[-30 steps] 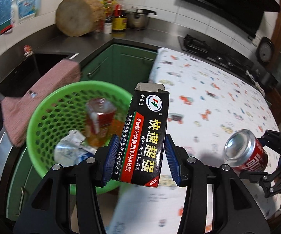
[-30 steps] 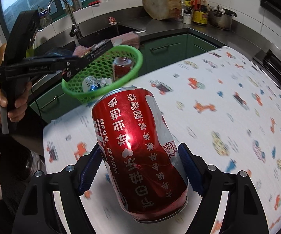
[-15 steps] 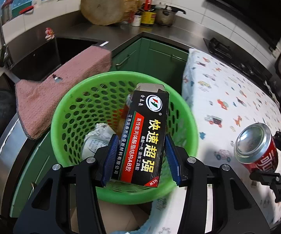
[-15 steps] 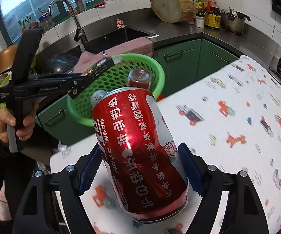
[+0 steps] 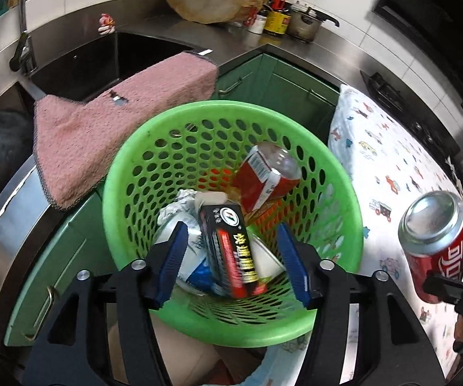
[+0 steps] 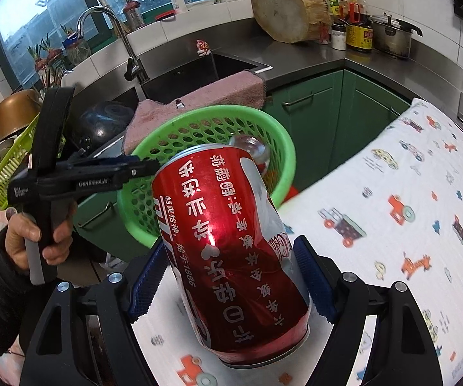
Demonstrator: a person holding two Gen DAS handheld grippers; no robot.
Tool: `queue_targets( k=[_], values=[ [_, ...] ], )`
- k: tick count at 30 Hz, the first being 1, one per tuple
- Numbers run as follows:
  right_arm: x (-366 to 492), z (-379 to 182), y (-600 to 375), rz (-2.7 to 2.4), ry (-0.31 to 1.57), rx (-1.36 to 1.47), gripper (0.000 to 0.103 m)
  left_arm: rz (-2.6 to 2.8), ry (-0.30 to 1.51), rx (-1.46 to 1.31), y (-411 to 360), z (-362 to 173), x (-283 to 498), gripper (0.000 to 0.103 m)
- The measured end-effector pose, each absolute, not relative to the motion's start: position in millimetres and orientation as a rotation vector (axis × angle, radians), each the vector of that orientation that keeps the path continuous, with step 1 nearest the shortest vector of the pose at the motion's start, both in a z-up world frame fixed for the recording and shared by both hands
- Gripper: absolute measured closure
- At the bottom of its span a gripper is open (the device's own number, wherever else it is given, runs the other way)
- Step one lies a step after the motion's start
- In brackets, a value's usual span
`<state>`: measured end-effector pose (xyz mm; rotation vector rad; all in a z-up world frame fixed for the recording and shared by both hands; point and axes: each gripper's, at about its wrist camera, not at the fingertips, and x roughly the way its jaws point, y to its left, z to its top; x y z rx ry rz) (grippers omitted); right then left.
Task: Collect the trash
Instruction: 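Open the left gripper to drop the snack pack while the right gripper drops the cola can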
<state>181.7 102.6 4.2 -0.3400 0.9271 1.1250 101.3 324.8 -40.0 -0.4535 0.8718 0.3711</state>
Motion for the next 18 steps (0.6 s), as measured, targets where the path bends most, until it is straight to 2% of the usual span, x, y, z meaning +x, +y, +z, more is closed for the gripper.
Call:
queue_targets(
  k=[7, 15, 17, 18],
  values=[
    [183.4, 1.7, 131.5, 1.133, 0.933, -0.334, 0.027, 0.393, 0.839, -0.504, 334.8, -35.2, 78.1, 0.034],
    [179.5, 2.8, 172.7, 1.148, 0.914, -0.354, 0.027, 0.407, 0.807, -0.548, 340.6, -29.3, 54.9, 0.033],
    [176.8, 4.3, 181.8, 1.158, 0.899, -0.368, 0.026, 0.412, 0.808, -0.554, 340.6, -29.3, 52.2, 0.025],
    [175.1, 6.1, 186.4, 1.162, 0.885, -0.374, 0.023, 0.415, 0.804, -0.557, 340.3, -29.3, 50.1, 0.025]
  ],
)
